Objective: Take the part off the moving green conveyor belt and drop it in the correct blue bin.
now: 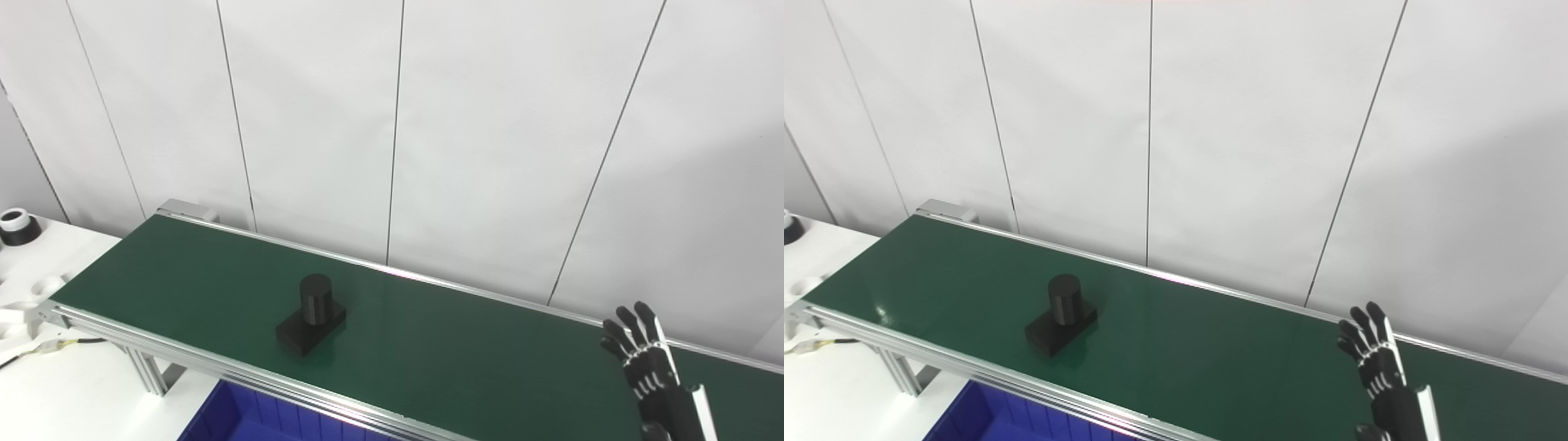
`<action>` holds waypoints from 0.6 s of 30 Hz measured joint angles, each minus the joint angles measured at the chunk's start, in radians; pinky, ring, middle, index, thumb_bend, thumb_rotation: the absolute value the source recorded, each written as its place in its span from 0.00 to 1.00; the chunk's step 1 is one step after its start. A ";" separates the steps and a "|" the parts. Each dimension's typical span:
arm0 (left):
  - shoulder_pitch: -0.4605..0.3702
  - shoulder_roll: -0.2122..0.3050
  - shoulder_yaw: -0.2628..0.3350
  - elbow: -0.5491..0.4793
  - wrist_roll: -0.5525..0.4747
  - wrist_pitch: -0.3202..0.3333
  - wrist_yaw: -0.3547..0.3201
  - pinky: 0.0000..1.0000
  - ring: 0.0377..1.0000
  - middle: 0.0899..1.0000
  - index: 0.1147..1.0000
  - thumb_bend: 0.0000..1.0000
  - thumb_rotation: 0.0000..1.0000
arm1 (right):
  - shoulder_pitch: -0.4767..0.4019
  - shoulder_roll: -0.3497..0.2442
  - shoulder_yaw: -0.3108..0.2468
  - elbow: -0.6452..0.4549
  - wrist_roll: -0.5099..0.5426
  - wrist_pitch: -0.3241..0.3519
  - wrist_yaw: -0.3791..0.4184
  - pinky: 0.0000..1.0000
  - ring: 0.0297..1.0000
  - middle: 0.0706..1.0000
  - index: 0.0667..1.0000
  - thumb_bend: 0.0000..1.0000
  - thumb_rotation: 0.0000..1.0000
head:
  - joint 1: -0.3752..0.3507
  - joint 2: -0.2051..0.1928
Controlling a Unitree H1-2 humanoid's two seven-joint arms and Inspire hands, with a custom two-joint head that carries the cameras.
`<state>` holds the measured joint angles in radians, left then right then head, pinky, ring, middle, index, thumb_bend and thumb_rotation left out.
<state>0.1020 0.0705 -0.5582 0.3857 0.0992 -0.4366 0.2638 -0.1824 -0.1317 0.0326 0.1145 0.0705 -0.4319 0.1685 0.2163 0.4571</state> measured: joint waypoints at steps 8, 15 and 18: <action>-0.008 -0.003 -0.003 0.011 0.000 0.000 0.001 0.86 0.92 0.92 0.93 0.97 0.86 | -0.096 0.005 -0.012 0.093 -0.031 -0.001 0.000 0.77 0.85 0.91 0.98 1.00 0.54 | -0.002 -0.003; -0.009 -0.008 0.001 0.016 -0.002 0.000 0.007 0.86 0.91 0.91 0.93 0.97 0.86 | -0.158 0.015 -0.010 0.138 -0.116 -0.001 -0.058 0.77 0.84 0.90 0.96 0.99 0.36 | -0.008 -0.006; -0.009 -0.008 0.000 0.016 -0.001 0.000 0.007 0.86 0.92 0.92 0.93 0.97 0.86 | -0.174 0.025 -0.009 0.143 -0.140 0.000 -0.075 0.77 0.84 0.90 0.97 0.97 0.31 | -0.009 -0.008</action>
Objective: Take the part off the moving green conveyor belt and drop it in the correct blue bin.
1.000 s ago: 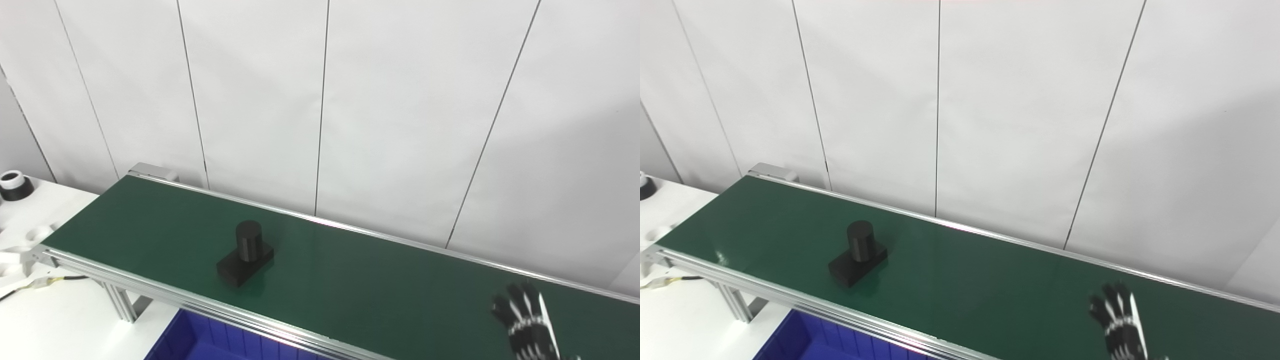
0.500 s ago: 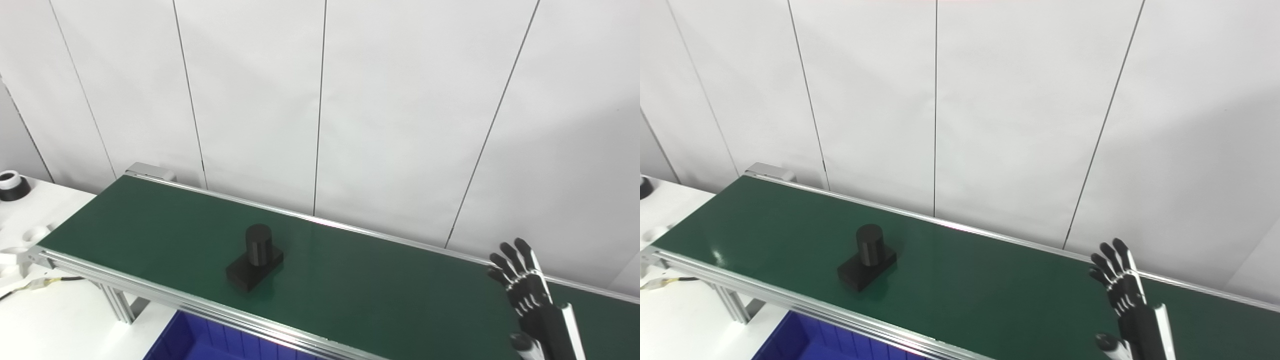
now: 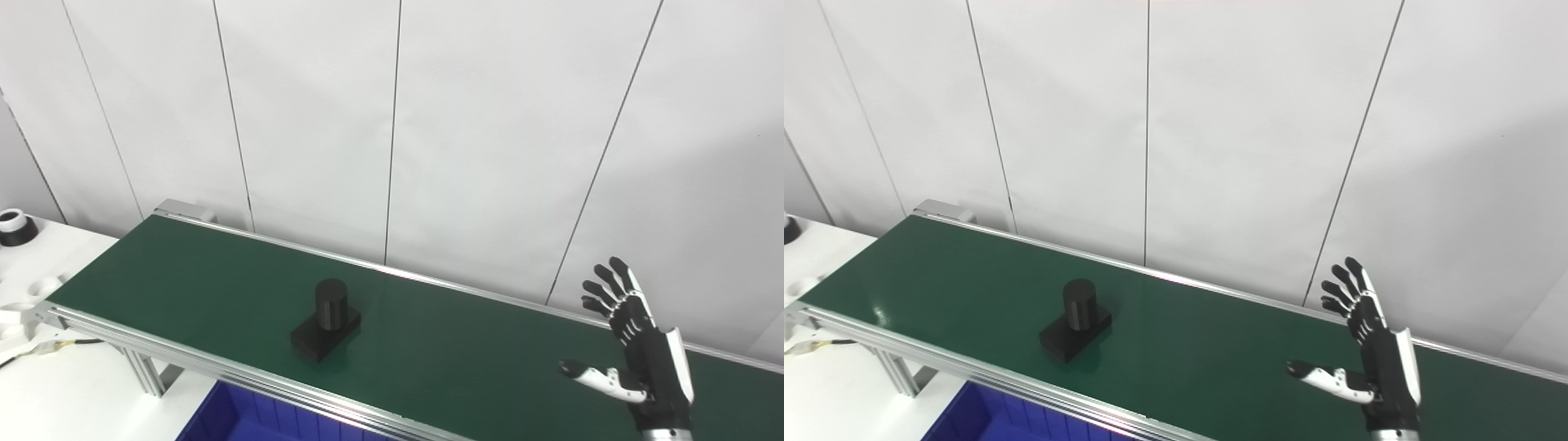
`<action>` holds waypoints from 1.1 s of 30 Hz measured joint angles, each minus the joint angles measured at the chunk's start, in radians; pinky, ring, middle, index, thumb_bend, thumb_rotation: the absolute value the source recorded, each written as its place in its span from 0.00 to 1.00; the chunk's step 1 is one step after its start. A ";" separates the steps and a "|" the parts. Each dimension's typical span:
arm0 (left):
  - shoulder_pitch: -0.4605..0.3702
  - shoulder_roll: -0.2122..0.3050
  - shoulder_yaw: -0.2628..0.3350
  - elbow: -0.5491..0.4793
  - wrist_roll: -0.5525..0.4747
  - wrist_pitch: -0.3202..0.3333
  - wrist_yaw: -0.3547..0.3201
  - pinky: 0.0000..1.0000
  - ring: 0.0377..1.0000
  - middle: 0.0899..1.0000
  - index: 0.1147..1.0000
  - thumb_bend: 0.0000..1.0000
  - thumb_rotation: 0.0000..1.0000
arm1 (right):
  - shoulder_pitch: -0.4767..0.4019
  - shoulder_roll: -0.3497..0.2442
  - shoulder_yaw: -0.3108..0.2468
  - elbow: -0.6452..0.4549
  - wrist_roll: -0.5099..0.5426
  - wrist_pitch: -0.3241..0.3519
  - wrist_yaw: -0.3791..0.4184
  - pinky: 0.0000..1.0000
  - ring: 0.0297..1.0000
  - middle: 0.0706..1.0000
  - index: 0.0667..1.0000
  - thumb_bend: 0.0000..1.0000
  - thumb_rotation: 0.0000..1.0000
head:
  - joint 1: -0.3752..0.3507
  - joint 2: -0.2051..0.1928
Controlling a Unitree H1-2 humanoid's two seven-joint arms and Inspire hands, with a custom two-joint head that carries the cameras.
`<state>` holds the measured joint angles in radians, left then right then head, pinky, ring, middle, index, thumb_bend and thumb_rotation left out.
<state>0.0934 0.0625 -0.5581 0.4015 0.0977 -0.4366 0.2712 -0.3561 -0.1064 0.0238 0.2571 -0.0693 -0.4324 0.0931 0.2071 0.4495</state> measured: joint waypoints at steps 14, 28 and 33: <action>-0.004 -0.001 0.003 0.001 -0.003 0.000 -0.003 0.85 0.91 0.91 0.93 0.98 0.84 | -0.071 0.041 0.032 0.021 -0.112 0.141 -0.049 0.75 0.85 0.92 0.97 0.95 0.15 | -0.021 -0.006; -0.004 -0.003 0.026 0.008 -0.020 0.000 -0.017 0.81 0.89 0.89 0.93 1.00 0.86 | -0.120 0.086 0.089 0.247 -0.185 0.071 -0.139 0.66 0.78 0.86 0.91 1.00 0.26 | -0.051 -0.026; -0.003 -0.002 0.028 0.007 -0.020 0.000 -0.019 0.80 0.88 0.90 0.93 1.00 0.86 | -0.156 0.085 0.121 0.301 -0.240 0.056 -0.160 0.66 0.80 0.86 0.92 1.00 0.30 | -0.067 -0.023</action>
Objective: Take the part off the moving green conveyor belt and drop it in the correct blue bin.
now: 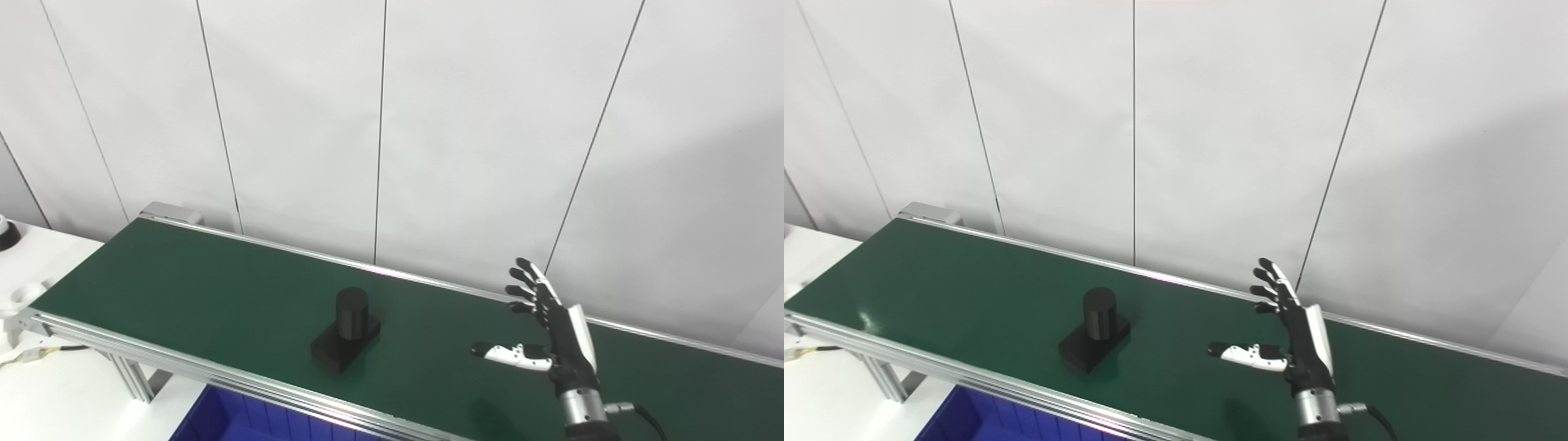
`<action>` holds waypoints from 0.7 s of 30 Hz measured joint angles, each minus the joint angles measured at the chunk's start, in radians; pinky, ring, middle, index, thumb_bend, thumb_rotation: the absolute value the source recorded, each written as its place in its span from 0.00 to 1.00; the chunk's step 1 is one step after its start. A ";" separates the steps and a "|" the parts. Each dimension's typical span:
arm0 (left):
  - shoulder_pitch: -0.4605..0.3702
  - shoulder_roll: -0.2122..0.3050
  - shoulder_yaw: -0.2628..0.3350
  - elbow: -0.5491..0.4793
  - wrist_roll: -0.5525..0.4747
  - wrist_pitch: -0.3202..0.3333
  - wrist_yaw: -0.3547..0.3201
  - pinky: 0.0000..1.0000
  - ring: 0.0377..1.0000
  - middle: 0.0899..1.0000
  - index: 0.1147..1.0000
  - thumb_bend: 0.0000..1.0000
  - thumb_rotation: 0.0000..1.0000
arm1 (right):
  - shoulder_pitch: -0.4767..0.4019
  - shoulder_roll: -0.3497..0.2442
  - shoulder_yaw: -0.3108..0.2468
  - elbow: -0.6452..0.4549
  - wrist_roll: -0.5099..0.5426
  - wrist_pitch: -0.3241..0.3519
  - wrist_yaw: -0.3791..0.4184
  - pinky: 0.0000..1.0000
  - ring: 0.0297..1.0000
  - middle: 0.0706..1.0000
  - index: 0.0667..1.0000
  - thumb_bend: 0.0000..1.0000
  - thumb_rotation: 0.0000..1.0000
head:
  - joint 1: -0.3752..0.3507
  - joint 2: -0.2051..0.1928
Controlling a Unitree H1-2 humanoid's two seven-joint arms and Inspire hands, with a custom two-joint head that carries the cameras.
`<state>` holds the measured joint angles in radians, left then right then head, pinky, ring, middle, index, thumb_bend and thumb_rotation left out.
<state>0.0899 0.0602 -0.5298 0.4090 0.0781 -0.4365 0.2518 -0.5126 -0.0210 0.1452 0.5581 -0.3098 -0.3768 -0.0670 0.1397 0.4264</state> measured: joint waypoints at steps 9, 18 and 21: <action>0.002 0.007 -0.002 -0.003 0.001 0.000 -0.002 0.82 0.89 0.91 0.95 1.00 0.87 | -0.048 0.001 0.049 0.079 -0.032 0.004 0.005 0.77 0.84 0.87 0.94 1.00 0.39 | -0.034 -0.002; 0.009 0.009 0.003 -0.012 -0.003 0.000 -0.003 0.82 0.90 0.90 0.95 1.00 0.86 | -0.071 0.009 0.073 0.108 -0.068 0.058 0.005 0.79 0.88 0.89 0.94 1.00 0.44 | -0.017 -0.006; 0.012 0.009 0.006 -0.017 -0.005 0.000 -0.015 0.82 0.90 0.90 0.94 1.00 0.86 | -0.071 0.014 0.078 0.109 -0.070 0.065 0.005 0.76 0.86 0.89 0.93 1.00 0.45 | -0.022 -0.005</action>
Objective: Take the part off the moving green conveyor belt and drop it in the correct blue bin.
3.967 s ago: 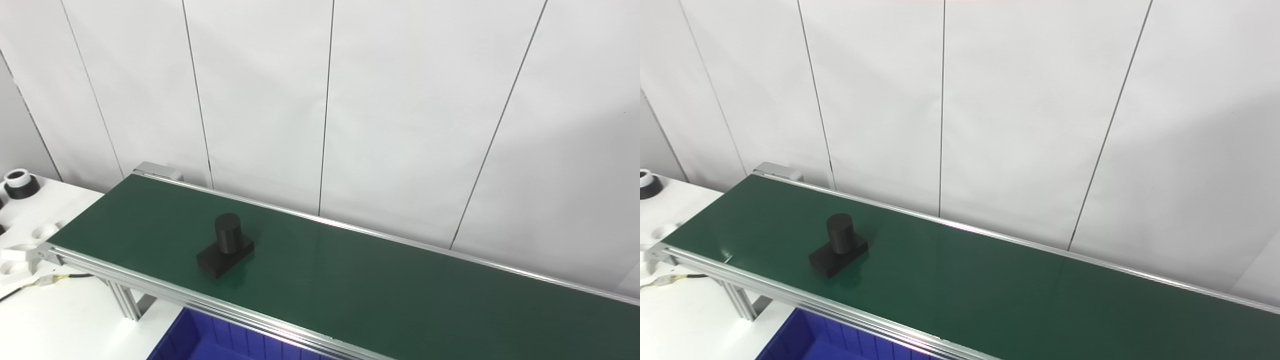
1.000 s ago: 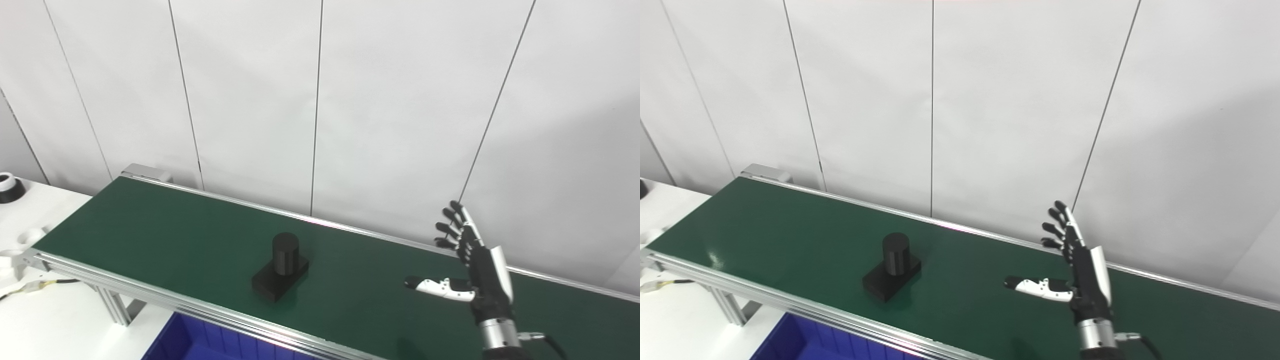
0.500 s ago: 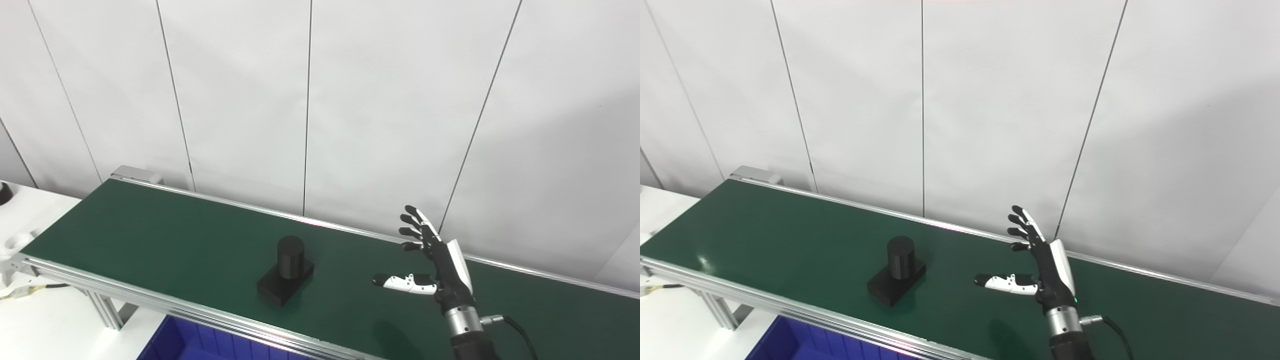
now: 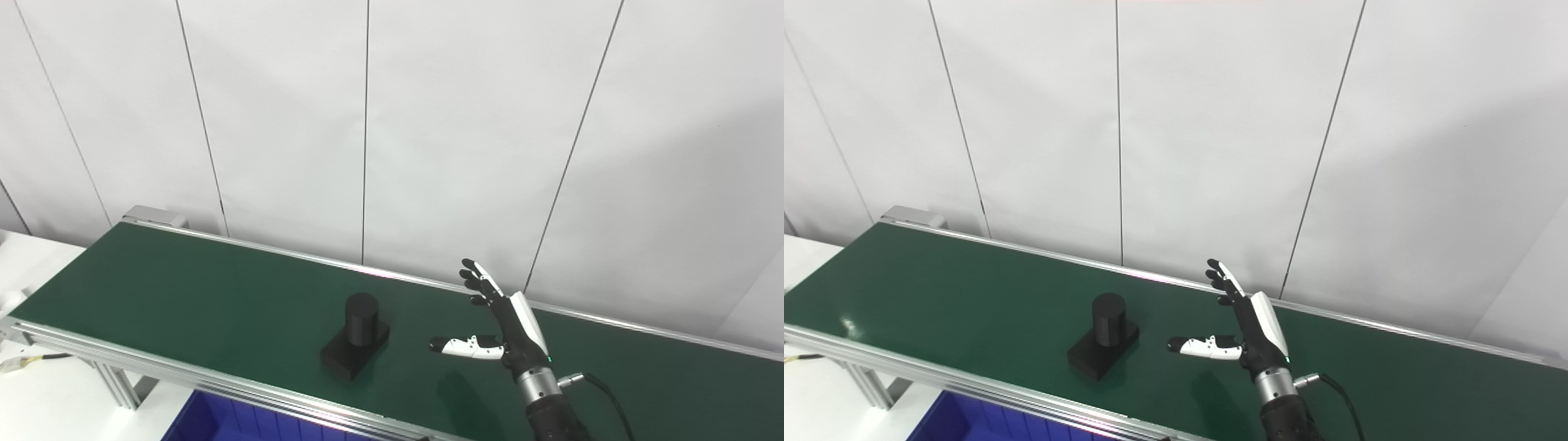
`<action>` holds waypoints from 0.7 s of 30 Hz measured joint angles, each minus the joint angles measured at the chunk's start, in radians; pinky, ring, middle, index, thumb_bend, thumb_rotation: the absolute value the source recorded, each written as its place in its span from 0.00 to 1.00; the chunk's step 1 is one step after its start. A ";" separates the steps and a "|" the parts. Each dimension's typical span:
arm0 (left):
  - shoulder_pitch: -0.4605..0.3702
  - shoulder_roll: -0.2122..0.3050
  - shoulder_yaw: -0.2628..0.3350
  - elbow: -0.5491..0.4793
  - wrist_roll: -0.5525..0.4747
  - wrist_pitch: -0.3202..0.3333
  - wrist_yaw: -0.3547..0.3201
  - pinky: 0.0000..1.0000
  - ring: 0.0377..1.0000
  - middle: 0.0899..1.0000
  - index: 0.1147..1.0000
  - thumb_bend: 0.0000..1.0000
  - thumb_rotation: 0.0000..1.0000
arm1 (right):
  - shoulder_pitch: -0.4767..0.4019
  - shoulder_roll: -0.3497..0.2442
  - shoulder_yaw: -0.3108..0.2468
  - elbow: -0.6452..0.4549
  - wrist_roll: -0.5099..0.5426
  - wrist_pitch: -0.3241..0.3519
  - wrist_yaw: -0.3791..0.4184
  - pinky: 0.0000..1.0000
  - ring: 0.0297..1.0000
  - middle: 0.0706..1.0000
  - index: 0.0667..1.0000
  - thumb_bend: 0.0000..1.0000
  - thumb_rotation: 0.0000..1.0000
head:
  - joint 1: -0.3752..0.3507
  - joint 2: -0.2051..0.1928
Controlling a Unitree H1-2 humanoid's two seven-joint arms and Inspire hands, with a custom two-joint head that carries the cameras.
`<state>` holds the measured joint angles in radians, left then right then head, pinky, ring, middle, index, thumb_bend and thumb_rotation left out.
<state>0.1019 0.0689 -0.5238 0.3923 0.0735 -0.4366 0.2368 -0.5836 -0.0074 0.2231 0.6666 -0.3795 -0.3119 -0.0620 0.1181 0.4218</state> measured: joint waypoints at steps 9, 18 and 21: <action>0.009 -0.001 -0.002 -0.022 0.005 0.000 -0.003 0.82 0.89 0.89 0.94 1.00 0.87 | 0.000 0.015 0.008 0.055 -0.002 0.051 -0.001 0.85 0.94 0.93 0.91 1.00 0.43 | -0.009 0.003; 0.012 0.005 -0.011 -0.027 0.022 0.000 0.013 0.83 0.90 0.89 0.93 1.00 0.87 | -0.036 0.014 0.020 0.129 -0.030 0.055 -0.028 0.84 0.93 0.90 0.87 1.00 0.44 | -0.014 0.012; 0.013 0.005 -0.011 -0.028 0.022 0.000 0.013 0.84 0.90 0.89 0.94 1.00 0.87 | -0.056 0.014 0.026 0.170 -0.034 0.054 -0.043 0.85 0.94 0.89 0.86 1.00 0.43 | -0.015 0.014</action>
<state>0.1149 0.0740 -0.5345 0.3646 0.0956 -0.4366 0.2498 -0.6395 0.0067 0.2492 0.8370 -0.4131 -0.2575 -0.1050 0.1028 0.4357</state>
